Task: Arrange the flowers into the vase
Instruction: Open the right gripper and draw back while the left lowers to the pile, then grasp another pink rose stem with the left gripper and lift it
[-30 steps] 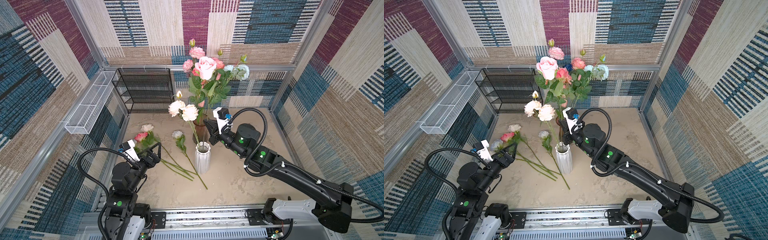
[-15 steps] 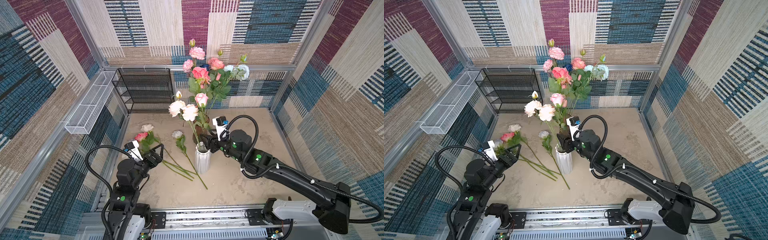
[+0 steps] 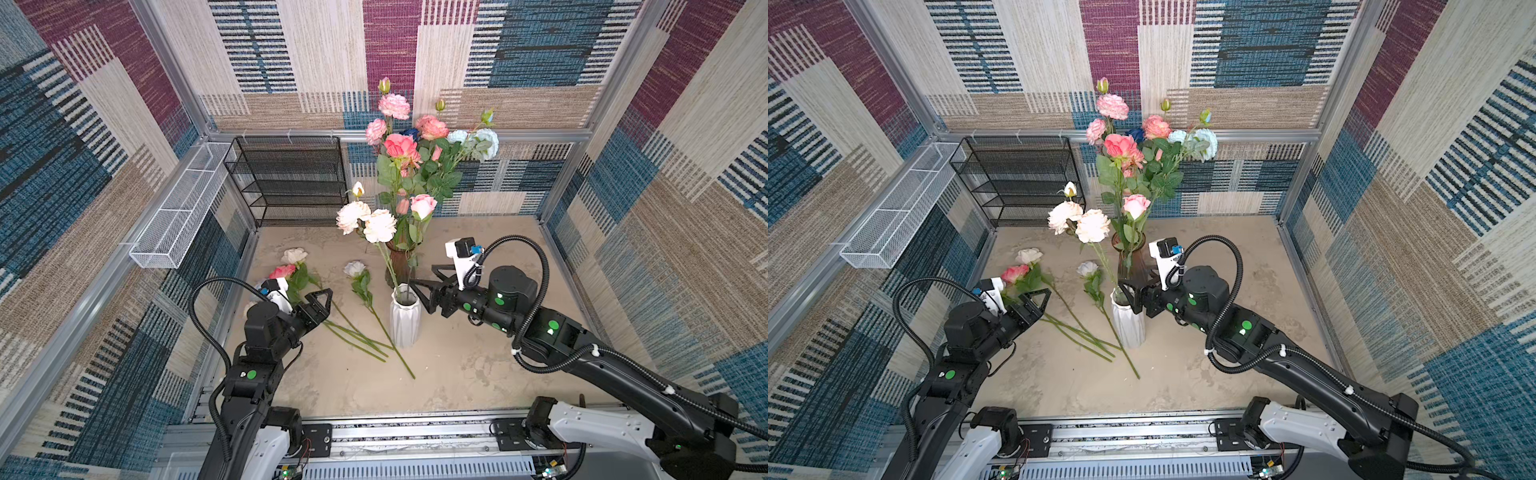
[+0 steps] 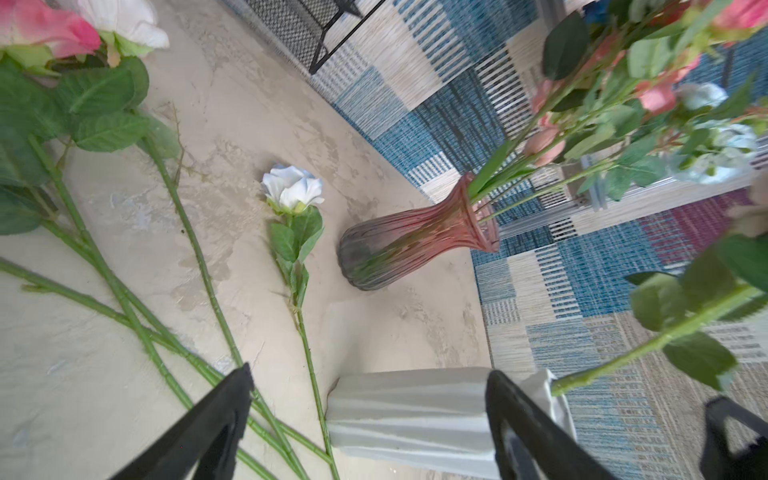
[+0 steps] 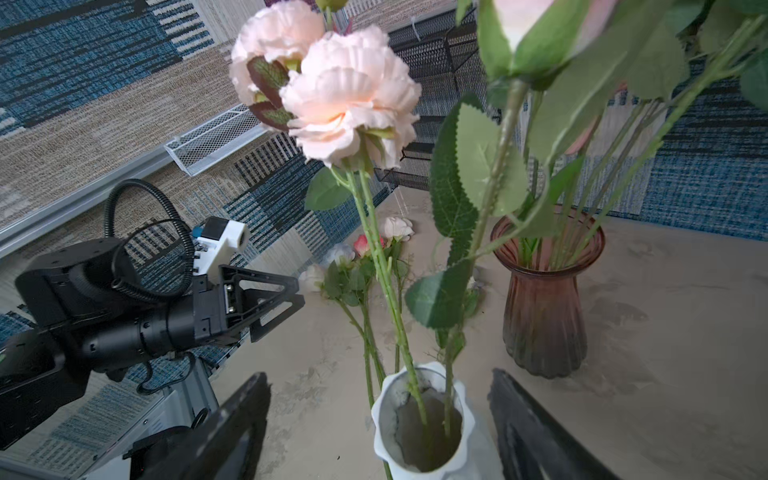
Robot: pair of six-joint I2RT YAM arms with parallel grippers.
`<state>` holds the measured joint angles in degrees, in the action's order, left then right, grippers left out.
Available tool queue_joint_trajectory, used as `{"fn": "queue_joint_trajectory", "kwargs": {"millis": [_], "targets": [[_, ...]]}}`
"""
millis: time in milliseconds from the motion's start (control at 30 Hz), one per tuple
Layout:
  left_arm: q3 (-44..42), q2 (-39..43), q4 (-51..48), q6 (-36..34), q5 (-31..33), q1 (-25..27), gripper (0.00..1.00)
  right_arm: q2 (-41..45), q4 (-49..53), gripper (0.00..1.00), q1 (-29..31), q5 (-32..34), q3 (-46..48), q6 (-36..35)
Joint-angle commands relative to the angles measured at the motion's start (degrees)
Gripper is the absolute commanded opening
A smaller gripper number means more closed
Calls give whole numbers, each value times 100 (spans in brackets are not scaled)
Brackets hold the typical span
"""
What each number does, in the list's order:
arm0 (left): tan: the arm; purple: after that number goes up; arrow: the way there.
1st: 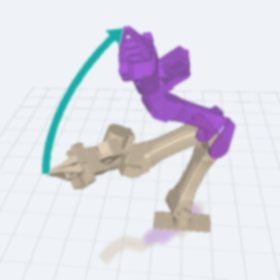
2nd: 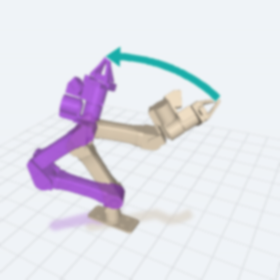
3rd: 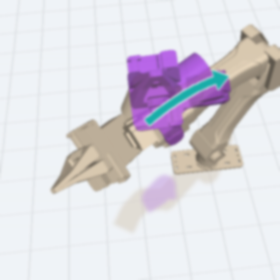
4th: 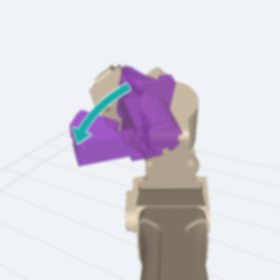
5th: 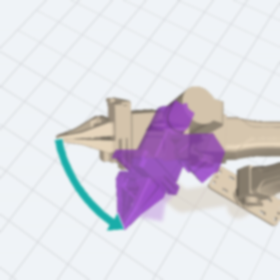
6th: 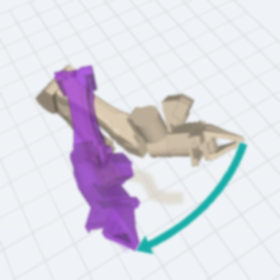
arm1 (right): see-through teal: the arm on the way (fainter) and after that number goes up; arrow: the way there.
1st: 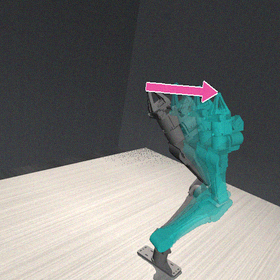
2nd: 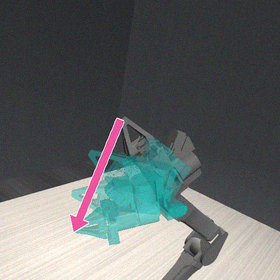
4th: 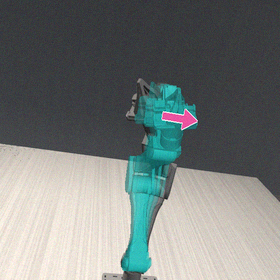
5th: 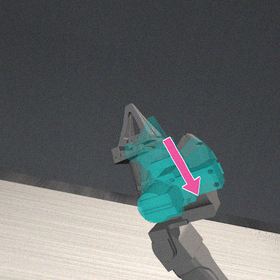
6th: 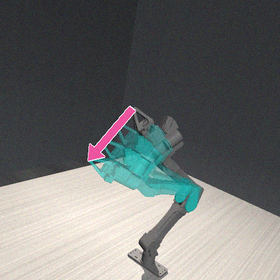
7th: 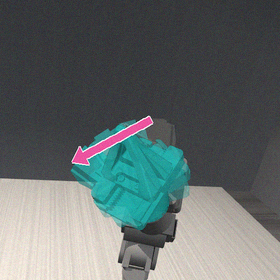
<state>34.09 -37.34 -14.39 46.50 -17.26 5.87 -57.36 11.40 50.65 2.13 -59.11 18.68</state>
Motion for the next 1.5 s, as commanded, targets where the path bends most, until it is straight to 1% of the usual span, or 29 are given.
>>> {"fn": "queue_joint_trajectory", "kwargs": {"millis": [0,100,167,333,400,467,600,700,800,900,1000,1200,1467], "targets": [[193,-510,-194,-248,-208,-7,79,379,-152,84,6,348,278,214],[388,-1167,-380,-399,-224,23,70,739,-243,83,6,635,563,333],[492,-1533,-534,-419,20,152,63,873,-235,83,1,716,678,390],[736,-2196,-968,-597,1247,732,63,962,-160,82,6,701,824,463],[759,-2469,-939,-604,1505,813,63,984,-163,82,6,681,879,478],[749,-2753,-819,-538,1764,814,59,1025,-177,82,6,682,932,490],[844,-3438,-469,-522,2005,820,56,1121,-166,82,5,726,989,497],[1156,-4147,-450,-546,2049,818,54,1209,-135,82,6,757,1033,505],[1426,-4665,-557,-438,2076,811,47,1321,-47,82,5,817,1085,523],[1252,-4642,-482,-159,2275,783,45,1459,11,82,5,841,1151,547],[990,-4500,-373,-15,2451,609,44,1595,44,82,6,880,1224,558],[901,-4386,-387,-93,2579,263,41,1672,38,82,2,971,1288,478],[1008,-4804,-322,-222,2579,134,35,1658,11,82,6,1002,1296,423]]}}
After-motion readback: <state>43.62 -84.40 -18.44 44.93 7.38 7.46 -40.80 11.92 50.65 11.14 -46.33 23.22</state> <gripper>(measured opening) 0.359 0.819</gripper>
